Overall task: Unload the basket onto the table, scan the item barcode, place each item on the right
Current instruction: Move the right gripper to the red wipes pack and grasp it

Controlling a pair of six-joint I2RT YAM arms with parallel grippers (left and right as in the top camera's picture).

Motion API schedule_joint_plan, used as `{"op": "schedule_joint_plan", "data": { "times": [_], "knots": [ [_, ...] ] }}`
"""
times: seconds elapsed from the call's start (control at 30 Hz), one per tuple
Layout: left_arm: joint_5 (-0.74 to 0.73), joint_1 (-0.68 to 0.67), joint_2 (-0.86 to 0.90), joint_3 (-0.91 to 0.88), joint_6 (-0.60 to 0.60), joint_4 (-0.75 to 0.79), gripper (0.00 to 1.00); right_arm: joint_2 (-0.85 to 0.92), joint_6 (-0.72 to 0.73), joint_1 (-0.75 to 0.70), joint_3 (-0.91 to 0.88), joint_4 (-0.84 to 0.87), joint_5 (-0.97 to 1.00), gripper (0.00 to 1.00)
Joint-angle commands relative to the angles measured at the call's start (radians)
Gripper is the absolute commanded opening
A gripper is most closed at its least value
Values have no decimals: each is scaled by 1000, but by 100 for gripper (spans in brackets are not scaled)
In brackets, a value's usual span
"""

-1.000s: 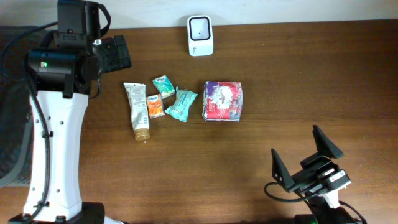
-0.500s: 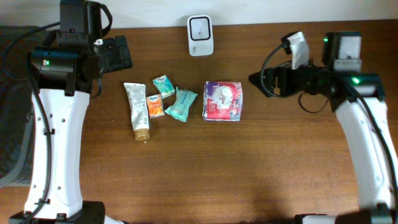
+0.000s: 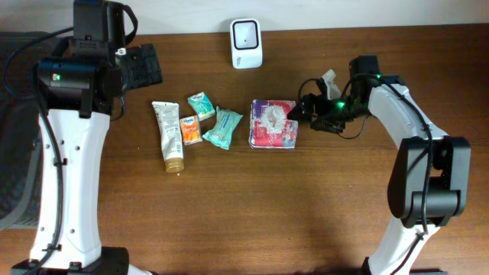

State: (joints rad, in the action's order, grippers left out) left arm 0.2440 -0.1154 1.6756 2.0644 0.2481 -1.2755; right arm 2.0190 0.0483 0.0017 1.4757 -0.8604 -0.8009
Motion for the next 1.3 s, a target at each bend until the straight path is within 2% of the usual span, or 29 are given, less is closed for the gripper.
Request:
{"op": "schedule_joint_plan", "data": {
  "times": [0.0, 0.2, 0.33, 0.53, 0.6, 0.67, 0.7, 0.8, 0.87, 0.97, 1.03, 1.07, 1.13, 1.17, 1.27],
  "knots": [
    [7, 7, -6, 1, 9, 1, 99, 2, -2, 49, 14, 14, 31, 99],
    [7, 7, -6, 1, 9, 1, 99, 2, -1, 104, 14, 13, 133, 98],
    [7, 7, -6, 1, 9, 1, 99, 2, 126, 94, 14, 19, 283, 99],
    [7, 7, -6, 1, 9, 1, 98, 3, 126, 99, 6, 38, 282, 100],
    [7, 7, -6, 1, 9, 1, 99, 6, 126, 115, -14, 58, 275, 96],
    [7, 7, -6, 1, 9, 1, 99, 22, 126, 137, -14, 64, 269, 96],
    [7, 7, -6, 1, 9, 1, 99, 32, 126, 154, -14, 72, 261, 93],
    [7, 7, -6, 1, 9, 1, 99, 63, 126, 195, -14, 83, 269, 63],
    [7, 7, -6, 1, 9, 1, 99, 84, 126, 202, -15, 83, 297, 56],
    [7, 7, -6, 1, 9, 0, 99, 128, 125, 202, -16, 84, 298, 54],
    [7, 7, -6, 1, 9, 0, 99, 131, 125, 203, -15, 82, 298, 25],
    [7, 7, -6, 0, 9, 1, 99, 124, 126, 199, -6, 78, 298, 4],
    [7, 7, -6, 1, 9, 0, 99, 116, 126, 184, 68, -10, 323, 4],
    [7, 7, -6, 1, 9, 1, 99, 114, 126, 179, 136, -95, 396, 4],
    [7, 7, -6, 1, 9, 0, 99, 114, 166, 187, 410, -386, 761, 4]
  ]
}}
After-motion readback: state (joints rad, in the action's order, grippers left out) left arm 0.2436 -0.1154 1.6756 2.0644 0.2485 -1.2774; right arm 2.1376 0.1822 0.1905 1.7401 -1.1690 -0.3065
